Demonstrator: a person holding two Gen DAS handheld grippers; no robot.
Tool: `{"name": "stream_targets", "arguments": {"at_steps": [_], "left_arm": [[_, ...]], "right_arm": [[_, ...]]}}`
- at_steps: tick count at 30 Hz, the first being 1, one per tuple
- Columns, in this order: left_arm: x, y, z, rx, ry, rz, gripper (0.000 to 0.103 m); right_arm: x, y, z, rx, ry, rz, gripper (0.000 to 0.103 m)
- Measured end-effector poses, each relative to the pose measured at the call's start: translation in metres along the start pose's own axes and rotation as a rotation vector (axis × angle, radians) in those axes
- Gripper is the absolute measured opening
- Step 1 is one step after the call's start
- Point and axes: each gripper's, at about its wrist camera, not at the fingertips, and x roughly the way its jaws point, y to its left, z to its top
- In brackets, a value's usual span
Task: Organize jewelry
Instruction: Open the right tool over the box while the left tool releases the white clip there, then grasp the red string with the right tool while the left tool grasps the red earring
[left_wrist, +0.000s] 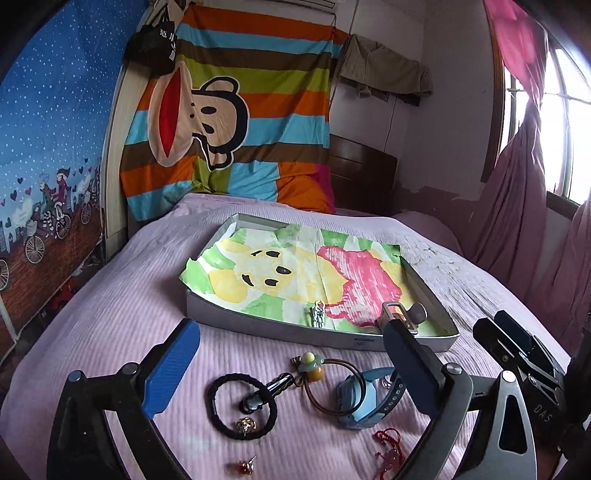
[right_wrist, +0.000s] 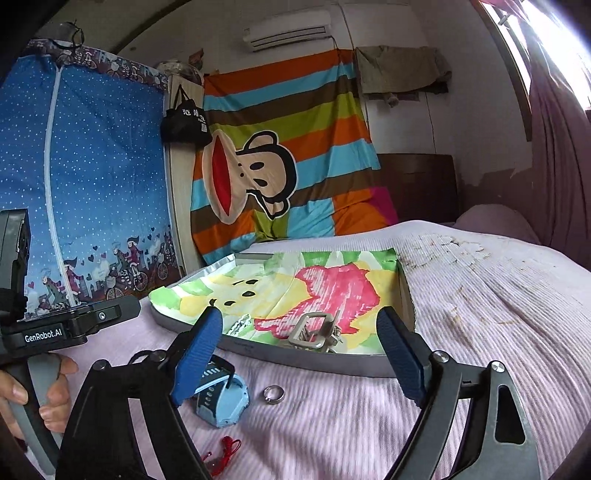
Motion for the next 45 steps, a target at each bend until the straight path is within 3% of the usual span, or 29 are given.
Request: {"name": "stream_targets", "arguments": {"at_steps": [2, 11, 26, 27, 29, 37, 45], "left_arm": [[-0.01, 0.0, -0.004, 0.016, -0.019, 0.001, 0.102], [-0.038, 0.006, -0.022, 0.113, -0.037, 0.041, 0.103], [-0.034, 0.023, -0.04, 0.095, 0.077, 0.021, 0.103], [-0.032, 0.024, -0.04, 0.089, 0.09, 0.015, 0.103], [-0.026, 0.028, -0.042, 0.074, 0.122, -0.002, 0.103], [-0.002, 0.041, -0.051, -0.005, 0.244, -0.076, 0.079], [-0.002, 0.037, -0.06, 0.013, 0.274, -0.092, 0.074]], "right_arm": [[-0.011, 0.004, 0.0, -0.014, -0.013, 0.009, 0.09], [-0.038, 0.018, -0.012, -0.059, 0.008, 0.024, 0.09], [-0.03, 0.024, -0.03, -0.107, 0.113, 0.087, 0.089], [-0.027, 0.025, -0.031, -0.113, 0.126, 0.095, 0.087], [-0.02, 0.026, -0.036, -0.116, 0.157, 0.115, 0.072], [0.003, 0.027, -0.054, -0.106, 0.29, 0.192, 0.044], [0.012, 0.038, -0.067, -0.142, 0.361, 0.232, 0.037]]}}
